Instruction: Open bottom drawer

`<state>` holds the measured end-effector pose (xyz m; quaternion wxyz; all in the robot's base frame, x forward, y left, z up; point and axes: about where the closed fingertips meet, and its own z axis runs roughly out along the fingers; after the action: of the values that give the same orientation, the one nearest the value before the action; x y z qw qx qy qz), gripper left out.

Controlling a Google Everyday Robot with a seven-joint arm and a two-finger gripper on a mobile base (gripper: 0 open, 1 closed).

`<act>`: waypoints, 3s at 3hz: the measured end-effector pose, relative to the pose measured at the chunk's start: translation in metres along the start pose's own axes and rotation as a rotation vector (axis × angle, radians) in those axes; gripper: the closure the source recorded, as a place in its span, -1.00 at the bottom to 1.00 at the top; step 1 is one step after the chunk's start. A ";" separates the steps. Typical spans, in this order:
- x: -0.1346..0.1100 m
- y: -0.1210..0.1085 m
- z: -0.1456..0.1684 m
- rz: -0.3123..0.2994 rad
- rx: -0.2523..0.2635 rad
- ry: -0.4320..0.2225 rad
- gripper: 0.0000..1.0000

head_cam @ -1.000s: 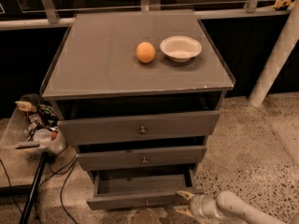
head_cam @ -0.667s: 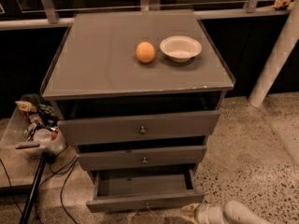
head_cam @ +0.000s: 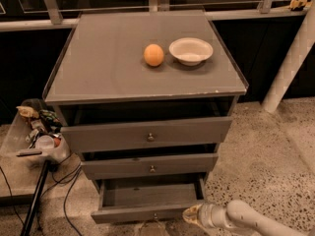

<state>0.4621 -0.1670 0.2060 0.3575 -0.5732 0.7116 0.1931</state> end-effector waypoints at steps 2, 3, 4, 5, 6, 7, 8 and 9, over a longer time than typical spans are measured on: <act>-0.004 0.000 0.005 -0.007 -0.009 -0.002 -0.78; -0.004 0.000 0.005 -0.008 -0.009 -0.002 -1.00; -0.004 -0.005 0.032 -0.041 -0.017 0.002 -1.00; -0.003 -0.006 0.033 -0.041 -0.017 0.002 -1.00; -0.003 -0.006 0.033 -0.041 -0.017 0.002 -0.63; -0.004 -0.006 0.033 -0.041 -0.017 0.002 -0.16; -0.004 -0.006 0.033 -0.041 -0.017 0.002 0.30; -0.004 -0.006 0.033 -0.041 -0.017 0.002 0.77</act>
Offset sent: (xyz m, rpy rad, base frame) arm 0.0015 0.0058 -0.0001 0.0007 0.0005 0.0120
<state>0.4771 -0.1437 0.1874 0.3558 -0.5909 0.6984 0.1912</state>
